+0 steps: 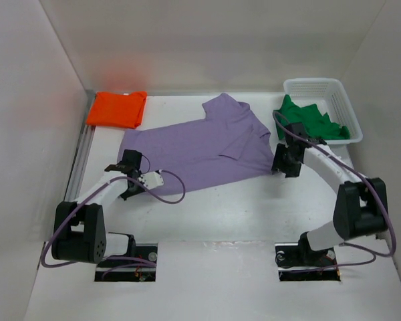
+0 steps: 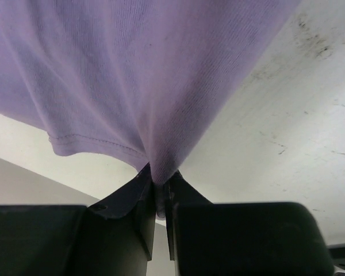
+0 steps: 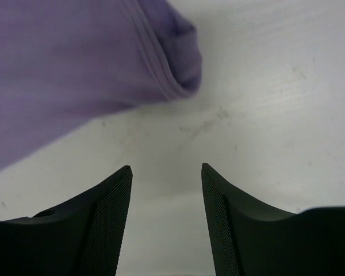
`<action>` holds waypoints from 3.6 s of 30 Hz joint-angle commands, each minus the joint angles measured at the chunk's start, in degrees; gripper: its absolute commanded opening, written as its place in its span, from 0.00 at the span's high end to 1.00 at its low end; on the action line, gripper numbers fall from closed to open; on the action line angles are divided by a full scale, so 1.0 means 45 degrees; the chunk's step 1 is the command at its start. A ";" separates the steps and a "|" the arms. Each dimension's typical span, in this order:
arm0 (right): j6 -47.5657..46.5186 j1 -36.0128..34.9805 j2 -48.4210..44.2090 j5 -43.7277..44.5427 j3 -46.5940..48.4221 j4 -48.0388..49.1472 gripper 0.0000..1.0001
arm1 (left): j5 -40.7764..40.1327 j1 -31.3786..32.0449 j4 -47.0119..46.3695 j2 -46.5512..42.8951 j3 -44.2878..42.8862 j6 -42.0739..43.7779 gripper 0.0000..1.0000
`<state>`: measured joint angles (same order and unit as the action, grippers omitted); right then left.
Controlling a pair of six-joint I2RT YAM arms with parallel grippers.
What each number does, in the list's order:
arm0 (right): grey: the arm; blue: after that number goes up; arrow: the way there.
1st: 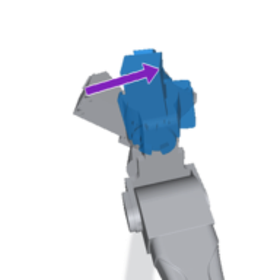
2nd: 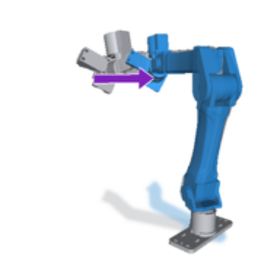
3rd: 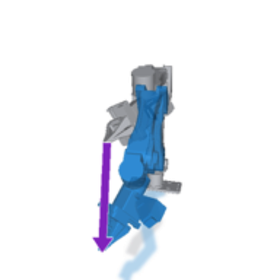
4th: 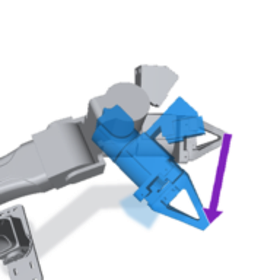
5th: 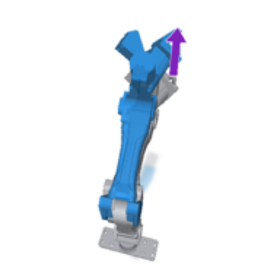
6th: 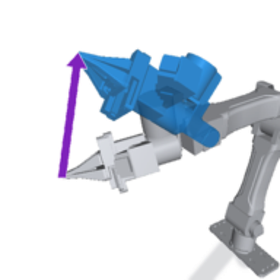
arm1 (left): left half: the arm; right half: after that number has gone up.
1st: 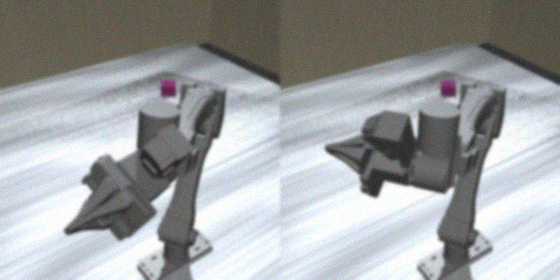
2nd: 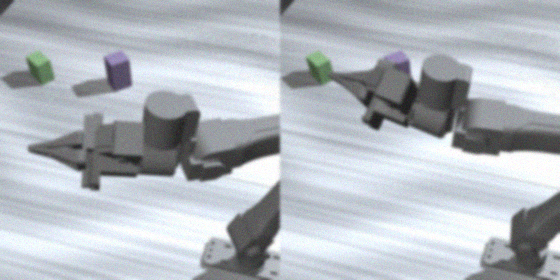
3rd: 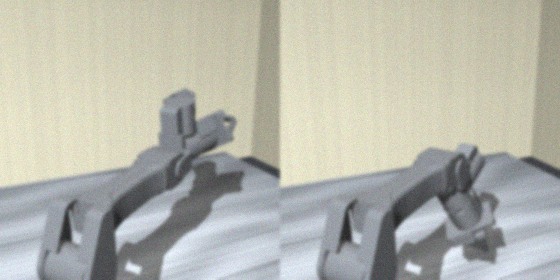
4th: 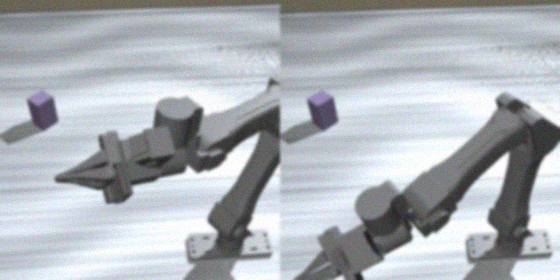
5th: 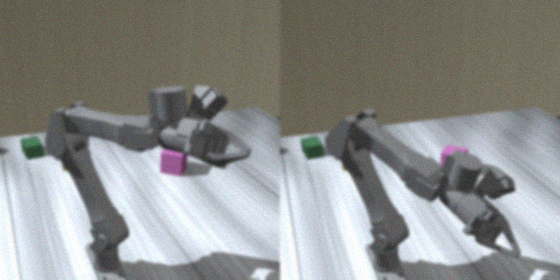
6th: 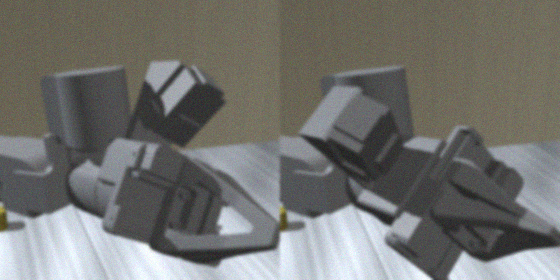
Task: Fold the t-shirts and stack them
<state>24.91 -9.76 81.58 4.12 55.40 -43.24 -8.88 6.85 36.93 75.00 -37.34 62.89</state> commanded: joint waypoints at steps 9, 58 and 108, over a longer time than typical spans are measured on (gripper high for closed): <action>0.0032 0.0811 0.3862 0.0276 0.2358 0.1992 0.41 | -0.0252 -0.0185 -0.0588 -0.0300 0.0231 0.0106 0.92; -0.0727 -0.2801 0.0283 0.0490 0.6550 -0.6511 0.57 | -0.0218 -0.3307 0.2680 -0.0245 -0.6498 -0.1881 0.40; -0.1510 -0.0009 0.9605 -0.0327 1.1166 -0.0039 0.60 | 0.4162 -0.3193 -0.1192 0.9468 -1.0903 -0.9445 0.95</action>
<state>17.96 -9.10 128.31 5.02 106.17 -46.89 8.88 -6.79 31.81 121.03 -89.60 19.70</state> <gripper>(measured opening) 0.411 0.059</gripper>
